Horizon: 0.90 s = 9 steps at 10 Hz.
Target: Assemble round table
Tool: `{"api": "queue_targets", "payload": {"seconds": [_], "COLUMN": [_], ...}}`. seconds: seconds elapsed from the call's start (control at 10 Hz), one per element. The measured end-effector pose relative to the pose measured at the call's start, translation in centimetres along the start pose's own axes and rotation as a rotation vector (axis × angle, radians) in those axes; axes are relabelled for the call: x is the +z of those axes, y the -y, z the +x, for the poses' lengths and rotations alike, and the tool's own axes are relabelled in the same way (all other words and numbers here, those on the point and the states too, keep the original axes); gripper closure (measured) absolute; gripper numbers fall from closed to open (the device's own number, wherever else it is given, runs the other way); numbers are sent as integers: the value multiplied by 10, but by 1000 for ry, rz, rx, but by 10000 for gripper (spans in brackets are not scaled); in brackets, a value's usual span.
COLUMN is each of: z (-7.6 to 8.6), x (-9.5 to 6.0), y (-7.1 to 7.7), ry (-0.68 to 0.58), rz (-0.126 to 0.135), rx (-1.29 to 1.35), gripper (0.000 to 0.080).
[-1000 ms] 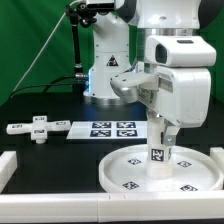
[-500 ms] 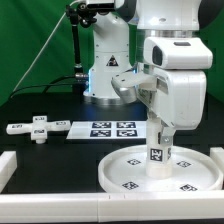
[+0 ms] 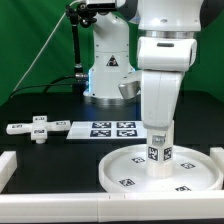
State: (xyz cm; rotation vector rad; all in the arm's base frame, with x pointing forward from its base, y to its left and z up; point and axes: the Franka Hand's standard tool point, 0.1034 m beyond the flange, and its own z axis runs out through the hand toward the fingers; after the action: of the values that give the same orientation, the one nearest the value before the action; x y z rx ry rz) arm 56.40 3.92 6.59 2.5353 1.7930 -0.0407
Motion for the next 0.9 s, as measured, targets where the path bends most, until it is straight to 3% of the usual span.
{"api": "queue_targets", "payload": {"seconds": [0.7,0.9], "z": [0,0], "x": [0,0], "y": [2,2], "ry": [21,21], "rz": [34,33], "rx": [496,479], "gripper": [392,392]}}
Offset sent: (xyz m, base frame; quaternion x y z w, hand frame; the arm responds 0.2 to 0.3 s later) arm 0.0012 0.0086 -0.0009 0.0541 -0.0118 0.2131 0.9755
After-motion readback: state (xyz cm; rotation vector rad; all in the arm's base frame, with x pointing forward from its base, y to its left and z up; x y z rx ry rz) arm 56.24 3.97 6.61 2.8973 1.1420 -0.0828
